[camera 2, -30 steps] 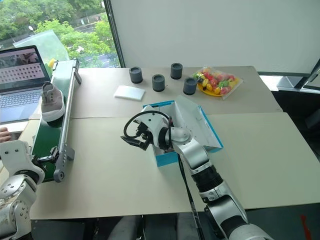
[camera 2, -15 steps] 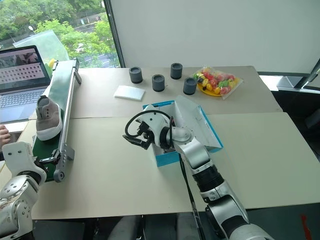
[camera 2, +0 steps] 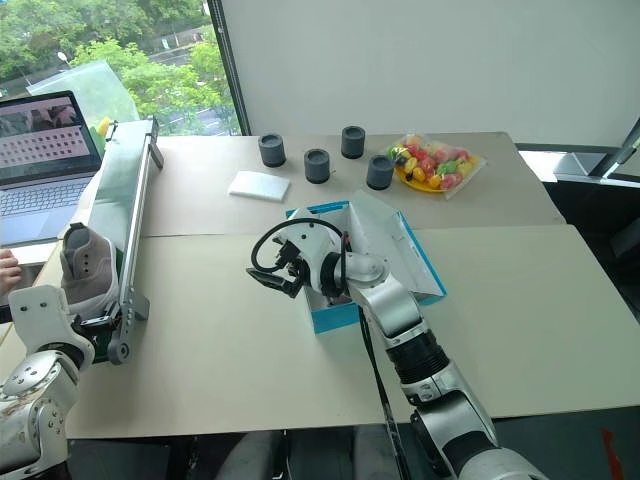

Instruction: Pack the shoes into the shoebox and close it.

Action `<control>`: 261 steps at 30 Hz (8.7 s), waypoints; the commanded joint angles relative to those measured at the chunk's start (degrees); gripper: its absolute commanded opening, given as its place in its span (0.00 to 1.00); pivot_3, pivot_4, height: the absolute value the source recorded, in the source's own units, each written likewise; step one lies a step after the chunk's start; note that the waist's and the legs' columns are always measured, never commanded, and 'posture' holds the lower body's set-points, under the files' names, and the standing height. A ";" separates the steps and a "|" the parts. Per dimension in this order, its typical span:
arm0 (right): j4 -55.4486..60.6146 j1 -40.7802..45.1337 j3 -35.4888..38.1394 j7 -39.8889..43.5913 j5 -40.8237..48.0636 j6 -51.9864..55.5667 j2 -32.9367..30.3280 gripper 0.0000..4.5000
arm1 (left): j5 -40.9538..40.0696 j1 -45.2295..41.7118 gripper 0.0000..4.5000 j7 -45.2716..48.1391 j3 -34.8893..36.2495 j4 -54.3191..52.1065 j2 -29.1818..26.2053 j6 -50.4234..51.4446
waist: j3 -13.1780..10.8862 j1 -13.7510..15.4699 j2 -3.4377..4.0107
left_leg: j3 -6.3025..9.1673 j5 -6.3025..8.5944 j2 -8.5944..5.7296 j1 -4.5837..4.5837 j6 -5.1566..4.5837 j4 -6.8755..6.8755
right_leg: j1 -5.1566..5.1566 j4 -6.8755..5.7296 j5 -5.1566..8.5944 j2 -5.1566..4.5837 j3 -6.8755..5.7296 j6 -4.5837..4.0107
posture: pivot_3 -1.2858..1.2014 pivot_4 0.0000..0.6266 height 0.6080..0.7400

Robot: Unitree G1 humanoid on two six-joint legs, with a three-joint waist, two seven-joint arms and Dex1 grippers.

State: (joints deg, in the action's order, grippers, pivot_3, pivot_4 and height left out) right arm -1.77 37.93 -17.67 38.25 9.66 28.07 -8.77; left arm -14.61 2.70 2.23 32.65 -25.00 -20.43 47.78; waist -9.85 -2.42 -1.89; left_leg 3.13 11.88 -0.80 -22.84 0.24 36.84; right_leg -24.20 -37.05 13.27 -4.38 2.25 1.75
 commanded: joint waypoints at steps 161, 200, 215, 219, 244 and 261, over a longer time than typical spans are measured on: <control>-65.80 35.83 13.93 -4.75 -3.15 18.00 3.35 0.54 | -23.78 -1.74 0.56 29.55 -10.33 -20.67 -27.06 -2.98 | -0.04 -0.25 -0.03 | -0.26 0.04 0.09 0.80 -0.08 -0.12 | 0.99 0.33 0.10 0.13 -0.02 0.00 | 0.52 0.24 0.99; 14.71 -7.92 3.82 42.80 15.09 23.12 -52.89 0.17 | -19.00 -10.59 0.56 34.55 -19.24 -11.19 -26.27 -8.13 | -0.38 0.56 -0.02 | -0.46 0.09 0.07 -0.05 -0.11 0.01 | 0.37 0.39 0.47 0.05 -0.25 0.56 | 0.52 0.24 0.99; 0.87 -17.48 17.71 4.94 7.22 36.13 -32.19 0.17 | -18.76 -11.44 0.56 35.86 -20.21 -10.76 -26.38 -8.67 | -0.45 1.55 -0.11 | -0.70 0.07 0.23 -0.30 -0.10 0.10 | -0.02 0.29 0.12 0.08 0.13 0.15 | 0.52 0.24 0.99; 4.08 -23.62 28.53 -3.85 8.52 43.26 -24.74 0.17 | -18.20 -11.17 0.56 36.92 -20.94 -10.58 -26.47 -9.54 | -0.39 1.81 -0.17 | -0.63 0.07 0.22 -0.28 -0.10 0.09 | 0.07 0.31 0.12 0.08 0.06 0.15 | 0.52 0.24 0.99; -5.16 -21.28 59.40 -20.81 27.74 25.71 12.85 0.17 | -17.68 -18.21 0.56 39.24 -23.20 -7.21 -26.12 -9.23 | 0.10 -1.26 -0.88 | -1.08 0.08 1.29 0.82 -0.08 0.04 | 1.19 1.05 -0.16 0.99 0.31 0.12 | 0.52 0.24 0.99; -12.64 -17.14 52.59 -23.37 30.01 19.61 10.80 0.17 | -17.40 -17.66 0.56 38.20 -21.89 -8.12 -25.91 -8.33 | 0.11 -3.14 -0.90 | -1.54 0.09 1.70 0.91 -0.07 -0.07 | 1.00 1.06 -0.28 1.32 0.61 -0.02 | 0.52 0.24 0.99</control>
State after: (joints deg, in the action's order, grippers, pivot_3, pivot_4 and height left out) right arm -12.20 20.17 37.55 15.60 39.48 47.47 1.20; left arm -31.75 -14.90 40.91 9.09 -31.65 -46.07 39.94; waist -9.74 -5.56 -2.79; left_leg 1.57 11.97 0.90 -21.93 0.17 36.74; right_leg -23.22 -35.99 12.98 -3.06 2.89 1.73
